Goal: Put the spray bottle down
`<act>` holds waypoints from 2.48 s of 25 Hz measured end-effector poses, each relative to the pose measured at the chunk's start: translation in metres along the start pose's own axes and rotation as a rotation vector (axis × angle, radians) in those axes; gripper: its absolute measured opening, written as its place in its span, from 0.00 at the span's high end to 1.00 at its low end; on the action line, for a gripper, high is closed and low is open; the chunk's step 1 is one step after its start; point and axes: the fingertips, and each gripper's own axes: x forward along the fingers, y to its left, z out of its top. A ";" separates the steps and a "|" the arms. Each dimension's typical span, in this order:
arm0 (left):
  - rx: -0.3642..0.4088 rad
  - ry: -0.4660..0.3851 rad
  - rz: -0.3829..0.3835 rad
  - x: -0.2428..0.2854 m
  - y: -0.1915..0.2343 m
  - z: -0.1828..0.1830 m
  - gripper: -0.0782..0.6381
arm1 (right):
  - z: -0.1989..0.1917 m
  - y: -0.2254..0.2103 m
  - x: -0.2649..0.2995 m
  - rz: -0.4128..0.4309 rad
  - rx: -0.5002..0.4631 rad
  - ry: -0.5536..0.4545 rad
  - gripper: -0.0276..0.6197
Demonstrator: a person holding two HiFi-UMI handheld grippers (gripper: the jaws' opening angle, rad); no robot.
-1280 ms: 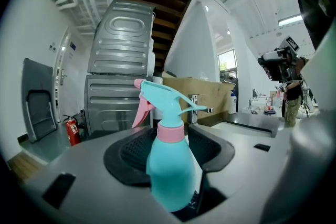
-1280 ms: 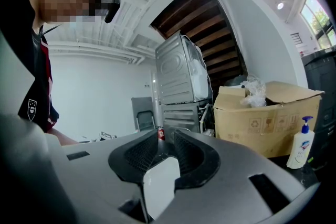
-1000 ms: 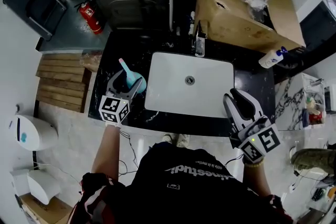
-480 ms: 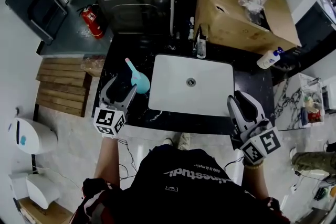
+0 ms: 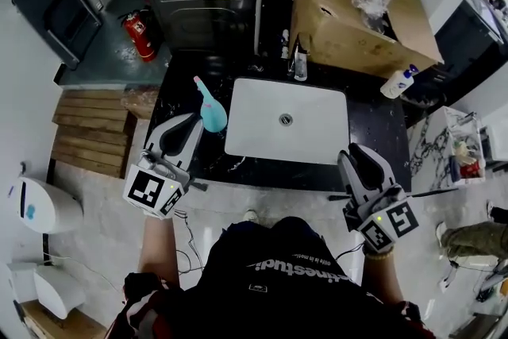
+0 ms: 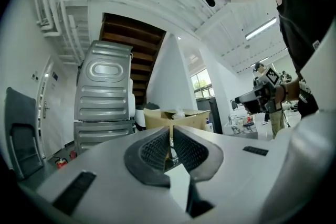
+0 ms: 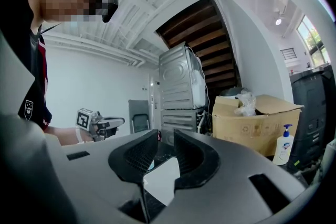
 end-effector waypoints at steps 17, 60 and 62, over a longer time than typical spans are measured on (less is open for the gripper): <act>-0.114 -0.025 0.078 -0.072 -0.188 0.074 0.87 | -0.013 -0.012 -0.193 0.068 0.046 -0.034 0.79; -0.045 0.054 -0.096 -0.119 -0.261 0.090 0.87 | 0.007 0.054 -0.272 -0.060 0.056 -0.013 0.80; -0.041 0.050 -0.103 -0.116 -0.261 0.090 0.87 | 0.007 0.052 -0.272 -0.069 0.054 -0.019 0.80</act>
